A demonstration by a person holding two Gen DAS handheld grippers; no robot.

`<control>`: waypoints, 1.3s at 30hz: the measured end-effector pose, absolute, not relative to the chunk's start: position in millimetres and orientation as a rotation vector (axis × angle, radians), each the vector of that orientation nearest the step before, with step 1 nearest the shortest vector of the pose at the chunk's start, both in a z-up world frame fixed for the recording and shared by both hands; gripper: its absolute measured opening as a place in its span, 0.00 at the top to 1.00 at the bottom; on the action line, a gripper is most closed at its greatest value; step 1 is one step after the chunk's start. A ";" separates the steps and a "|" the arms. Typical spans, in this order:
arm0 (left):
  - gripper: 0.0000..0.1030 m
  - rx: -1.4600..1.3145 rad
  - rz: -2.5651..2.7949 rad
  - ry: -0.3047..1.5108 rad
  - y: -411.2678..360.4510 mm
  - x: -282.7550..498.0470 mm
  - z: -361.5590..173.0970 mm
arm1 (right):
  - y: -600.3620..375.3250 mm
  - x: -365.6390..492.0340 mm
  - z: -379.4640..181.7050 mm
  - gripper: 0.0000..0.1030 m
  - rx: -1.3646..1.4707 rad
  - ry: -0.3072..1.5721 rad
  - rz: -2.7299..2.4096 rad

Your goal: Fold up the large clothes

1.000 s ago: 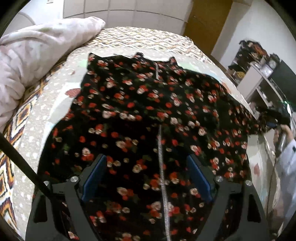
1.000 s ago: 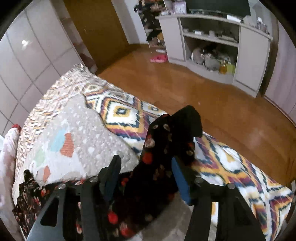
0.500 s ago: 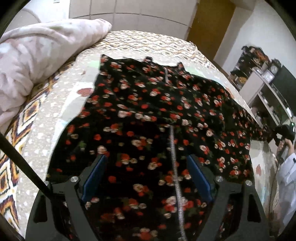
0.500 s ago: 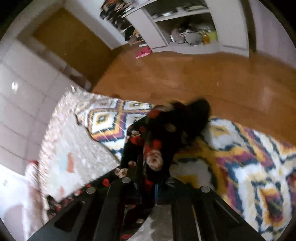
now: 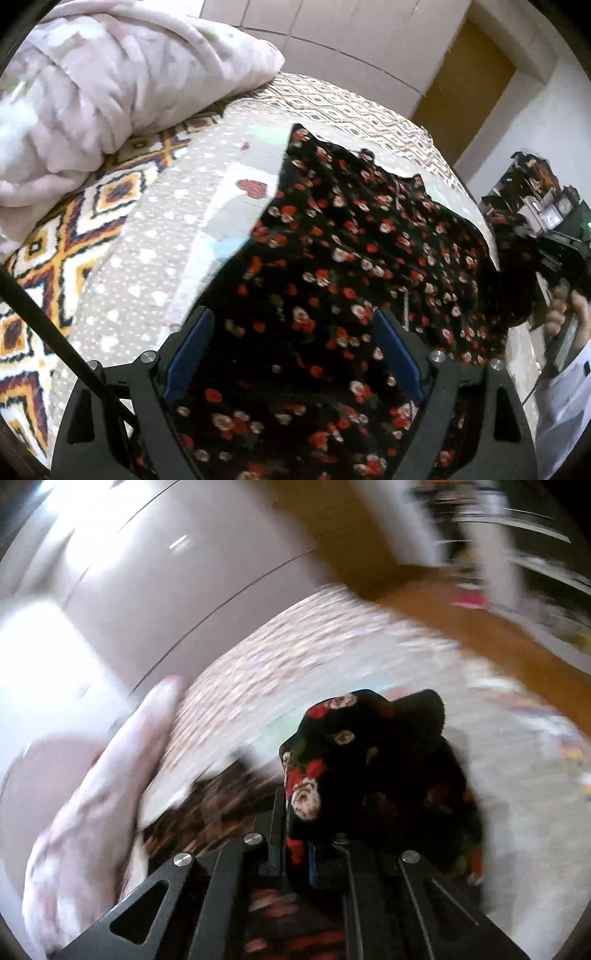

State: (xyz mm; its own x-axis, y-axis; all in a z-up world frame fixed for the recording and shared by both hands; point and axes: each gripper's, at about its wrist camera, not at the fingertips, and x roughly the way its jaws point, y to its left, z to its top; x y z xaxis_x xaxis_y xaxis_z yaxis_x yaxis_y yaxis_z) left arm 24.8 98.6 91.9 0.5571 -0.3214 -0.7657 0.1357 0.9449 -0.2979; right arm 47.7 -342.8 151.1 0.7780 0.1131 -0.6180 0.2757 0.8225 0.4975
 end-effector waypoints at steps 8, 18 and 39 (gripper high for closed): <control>0.16 -0.262 -0.241 0.935 121.9 35.6 91.1 | -190.5 104.0 61.0 0.87 0.415 0.928 0.141; 0.16 -0.248 -0.316 0.930 84.1 68.2 96.1 | -172.7 48.9 69.0 0.37 0.293 0.909 0.352; 0.90 -0.099 -0.483 1.109 -72.3 177.2 42.6 | -317.0 -50.0 96.1 0.34 0.480 0.769 0.065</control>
